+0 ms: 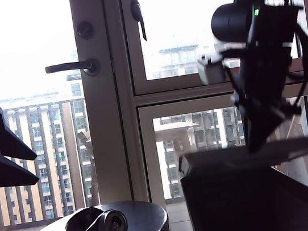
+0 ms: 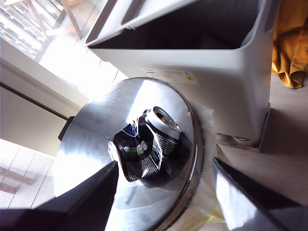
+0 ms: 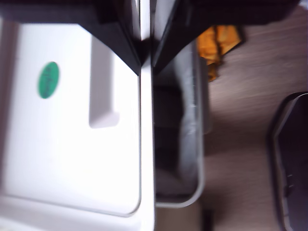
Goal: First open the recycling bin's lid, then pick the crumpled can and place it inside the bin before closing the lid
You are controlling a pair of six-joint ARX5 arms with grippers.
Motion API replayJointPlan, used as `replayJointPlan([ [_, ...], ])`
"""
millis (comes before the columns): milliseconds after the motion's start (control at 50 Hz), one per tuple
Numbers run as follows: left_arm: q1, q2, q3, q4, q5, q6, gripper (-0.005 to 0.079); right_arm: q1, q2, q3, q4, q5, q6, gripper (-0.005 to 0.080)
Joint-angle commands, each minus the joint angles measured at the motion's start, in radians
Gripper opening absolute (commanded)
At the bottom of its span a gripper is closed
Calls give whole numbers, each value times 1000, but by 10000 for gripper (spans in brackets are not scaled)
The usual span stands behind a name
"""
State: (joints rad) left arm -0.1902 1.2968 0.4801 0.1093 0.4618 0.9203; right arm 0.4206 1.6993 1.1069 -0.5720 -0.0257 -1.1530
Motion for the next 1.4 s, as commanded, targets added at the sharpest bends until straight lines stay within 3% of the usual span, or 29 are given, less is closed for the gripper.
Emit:
replayJointPlan([
  [0, -3, 13, -2, 21, 5, 4, 555, 10, -28, 8, -6, -13, 6, -13],
  [220, -8, 85, -2, 45, 17, 56, 555, 10, -50, 8, -6, -12, 32, -13],
  [400, -9, 182, 9, 50, -44, 145, 556, 11, -50, 8, -3, -13, 32, -13],
  [740, -15, 450, 168, 143, -52, 262, 551, 11, -50, 8, 14, -13, 32, -13],
  [1100, -16, 638, 345, 46, -52, 389, 551, 11, -50, 8, 66, -13, 32, -13],
  [1380, -16, 718, 391, 43, -51, 425, 551, 10, -50, 8, 66, -12, 39, -13],
])
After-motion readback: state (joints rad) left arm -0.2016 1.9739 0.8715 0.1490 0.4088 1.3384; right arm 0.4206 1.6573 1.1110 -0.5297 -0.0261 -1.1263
